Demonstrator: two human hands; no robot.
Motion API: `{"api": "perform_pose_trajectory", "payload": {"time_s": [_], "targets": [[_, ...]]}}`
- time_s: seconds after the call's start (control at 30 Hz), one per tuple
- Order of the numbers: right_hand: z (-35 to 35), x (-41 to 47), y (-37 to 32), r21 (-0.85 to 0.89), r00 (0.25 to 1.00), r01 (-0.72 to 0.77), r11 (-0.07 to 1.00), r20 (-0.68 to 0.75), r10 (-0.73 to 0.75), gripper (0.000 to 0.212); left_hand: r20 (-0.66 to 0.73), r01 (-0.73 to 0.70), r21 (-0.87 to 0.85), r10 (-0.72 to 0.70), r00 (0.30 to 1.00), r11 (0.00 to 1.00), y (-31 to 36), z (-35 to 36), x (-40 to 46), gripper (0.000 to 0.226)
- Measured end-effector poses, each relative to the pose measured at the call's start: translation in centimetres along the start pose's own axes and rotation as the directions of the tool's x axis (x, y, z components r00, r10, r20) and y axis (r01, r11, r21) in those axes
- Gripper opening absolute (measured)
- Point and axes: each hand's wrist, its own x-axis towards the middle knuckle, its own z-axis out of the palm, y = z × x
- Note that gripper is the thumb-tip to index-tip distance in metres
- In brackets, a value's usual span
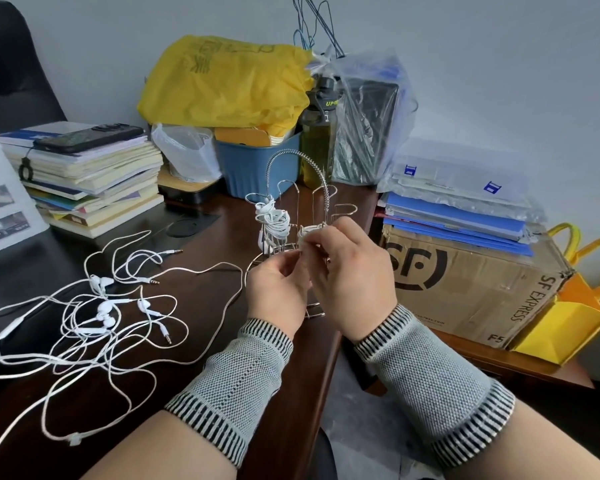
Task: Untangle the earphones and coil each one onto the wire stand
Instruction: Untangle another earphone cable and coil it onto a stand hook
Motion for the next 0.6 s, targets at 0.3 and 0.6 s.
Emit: {"api": "perform_pose_trajectory", "payload": {"time_s": [0.3,0.6], "targets": [[-1.4,-2.8,3.4,-0.037,0.994,-0.098,0.995,0.041,0.099,0.015,-0.018,0.014,0.008,-0.014,1.0,1.0,-0.2,-0.1,0.1,0.01],[-2.2,-2.2,6.3,-0.019,0.86,-0.498,0.867,0.116,0.496,0.011,-0.019,-0.029,0.025,0.029,0.999,0.999,0.1,-0.2,-0.1,0.014]]}}
